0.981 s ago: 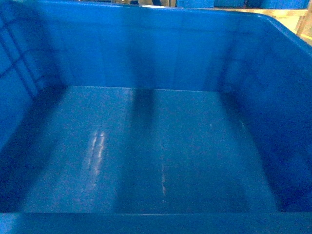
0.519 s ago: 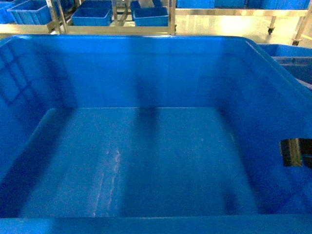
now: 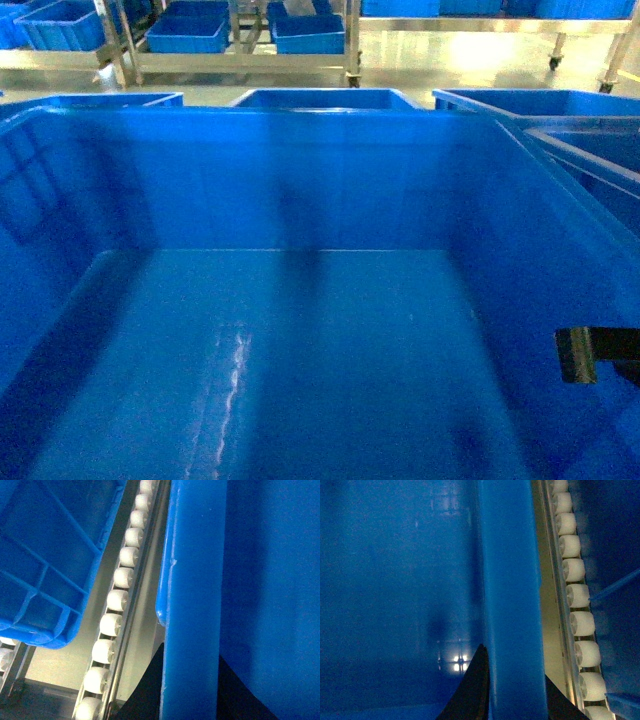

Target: Place box next to blue box on left shelf

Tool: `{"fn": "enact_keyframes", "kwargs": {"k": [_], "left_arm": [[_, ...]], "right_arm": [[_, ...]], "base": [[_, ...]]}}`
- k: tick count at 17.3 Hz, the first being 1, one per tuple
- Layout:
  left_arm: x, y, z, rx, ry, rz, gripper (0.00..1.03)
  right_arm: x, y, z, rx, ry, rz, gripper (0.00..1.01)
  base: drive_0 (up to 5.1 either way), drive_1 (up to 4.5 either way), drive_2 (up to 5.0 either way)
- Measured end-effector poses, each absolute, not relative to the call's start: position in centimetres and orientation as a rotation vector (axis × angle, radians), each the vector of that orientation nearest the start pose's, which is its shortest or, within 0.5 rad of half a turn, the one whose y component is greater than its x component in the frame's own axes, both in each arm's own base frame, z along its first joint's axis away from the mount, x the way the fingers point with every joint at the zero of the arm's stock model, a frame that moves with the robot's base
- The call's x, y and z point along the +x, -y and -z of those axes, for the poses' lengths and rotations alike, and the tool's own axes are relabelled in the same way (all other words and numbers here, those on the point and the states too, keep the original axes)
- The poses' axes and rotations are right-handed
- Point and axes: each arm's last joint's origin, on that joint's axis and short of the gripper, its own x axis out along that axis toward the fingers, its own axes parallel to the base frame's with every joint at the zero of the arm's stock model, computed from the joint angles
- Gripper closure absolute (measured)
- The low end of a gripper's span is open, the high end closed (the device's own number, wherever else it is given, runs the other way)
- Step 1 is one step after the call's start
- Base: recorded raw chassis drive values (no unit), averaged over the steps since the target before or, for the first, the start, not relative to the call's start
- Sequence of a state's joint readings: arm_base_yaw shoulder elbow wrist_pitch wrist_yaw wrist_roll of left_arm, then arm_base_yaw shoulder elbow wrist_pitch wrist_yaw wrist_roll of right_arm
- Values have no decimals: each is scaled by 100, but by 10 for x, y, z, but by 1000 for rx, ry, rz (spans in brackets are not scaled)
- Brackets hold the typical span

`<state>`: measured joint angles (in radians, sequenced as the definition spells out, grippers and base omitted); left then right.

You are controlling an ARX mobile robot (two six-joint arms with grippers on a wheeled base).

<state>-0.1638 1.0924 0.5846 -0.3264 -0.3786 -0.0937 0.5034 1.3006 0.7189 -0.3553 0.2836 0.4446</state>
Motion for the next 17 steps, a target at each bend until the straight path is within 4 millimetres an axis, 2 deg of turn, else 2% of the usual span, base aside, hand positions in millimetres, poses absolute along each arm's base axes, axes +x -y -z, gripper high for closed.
{"fn": "enact_keyframes", "kwargs": {"k": [1,2,4,5,7,8,9,10,12,14,15,17], "left_arm": [[204,24,-200,130,-766,-290,77],[205,25,-202,110,-728,-336,68],[205,22,-214,58,-640,-381,53],[203,19,-240,-2,-495,-406,35],[198,20,-267,-37,-387,-396,15],[194,22,-273,-36,-361,-383,4],[192,24,-275,-26,-356,-377,5],[190,26,-276,-12,-358,-374,5],[187,31,-274,56,-356,-403,5],[187,31,-274,67,-358,-408,5],[188,26,-271,-8,-204,-290,13],[169,17,-243,-29,-25,-66,38]], "right_arm": [[216,-112,-197,72,-881,-1,86],[215,-115,-199,85,-863,10,76],[215,-116,-211,117,-828,3,61],[217,-117,-238,154,-736,-8,45],[216,-114,-273,190,-611,-10,23],[214,-113,-284,188,-565,-2,10],[212,-114,-288,183,-544,2,1],[211,-118,-289,168,-517,-4,4],[209,-122,-291,152,-428,18,3],[208,-121,-291,137,-422,27,3],[210,-121,-290,158,-304,19,7],[192,-86,-264,100,-60,6,33]], "base": [[0,0,0],[0,0,0],[0,0,0],[0,0,0],[0,0,0],[0,0,0],[0,0,0],[0,0,0],[0,0,0],[0,0,0],[0,0,0],[0,0,0]]}}
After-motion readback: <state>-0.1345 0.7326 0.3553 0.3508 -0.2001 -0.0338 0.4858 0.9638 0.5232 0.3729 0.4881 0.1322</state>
